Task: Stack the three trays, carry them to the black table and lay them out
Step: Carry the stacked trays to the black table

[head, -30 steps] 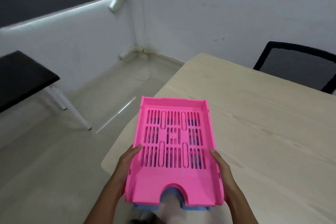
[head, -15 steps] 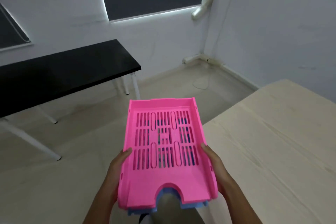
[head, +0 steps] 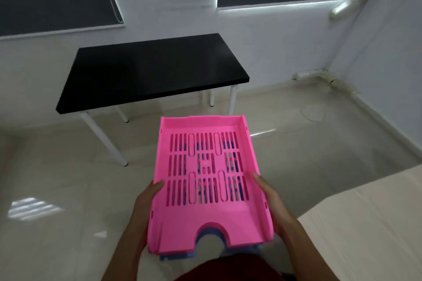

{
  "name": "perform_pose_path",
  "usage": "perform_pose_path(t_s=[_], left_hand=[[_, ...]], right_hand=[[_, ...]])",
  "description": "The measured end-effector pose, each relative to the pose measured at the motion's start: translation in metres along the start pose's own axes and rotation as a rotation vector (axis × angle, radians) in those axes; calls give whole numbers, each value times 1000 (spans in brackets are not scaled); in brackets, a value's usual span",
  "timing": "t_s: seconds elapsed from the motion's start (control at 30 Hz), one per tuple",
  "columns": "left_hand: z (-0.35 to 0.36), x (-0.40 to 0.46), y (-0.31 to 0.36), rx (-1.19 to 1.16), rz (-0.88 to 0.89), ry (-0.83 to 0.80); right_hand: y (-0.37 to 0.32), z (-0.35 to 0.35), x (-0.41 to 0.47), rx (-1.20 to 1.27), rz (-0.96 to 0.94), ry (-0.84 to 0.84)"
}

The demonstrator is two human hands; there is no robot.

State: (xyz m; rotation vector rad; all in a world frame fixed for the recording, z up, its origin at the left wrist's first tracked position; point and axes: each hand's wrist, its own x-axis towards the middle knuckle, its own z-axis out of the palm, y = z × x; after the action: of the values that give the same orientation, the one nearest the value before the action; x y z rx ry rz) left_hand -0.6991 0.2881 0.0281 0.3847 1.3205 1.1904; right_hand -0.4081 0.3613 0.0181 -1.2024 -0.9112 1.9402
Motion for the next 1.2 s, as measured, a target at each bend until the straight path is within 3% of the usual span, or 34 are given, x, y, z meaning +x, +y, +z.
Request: perform_pose_path(t_s=[0.3,0.83,1.2], left_hand=[[-44,66,45,-127,-37,107],[-69,283,238,-73,136,158],[-78,415,315,-113,81,247]], right_hand=[[-28,51,105,-72,88,-18],[-169,148,374,-110,28,-195],[-227,187,513,-99,60,-209]])
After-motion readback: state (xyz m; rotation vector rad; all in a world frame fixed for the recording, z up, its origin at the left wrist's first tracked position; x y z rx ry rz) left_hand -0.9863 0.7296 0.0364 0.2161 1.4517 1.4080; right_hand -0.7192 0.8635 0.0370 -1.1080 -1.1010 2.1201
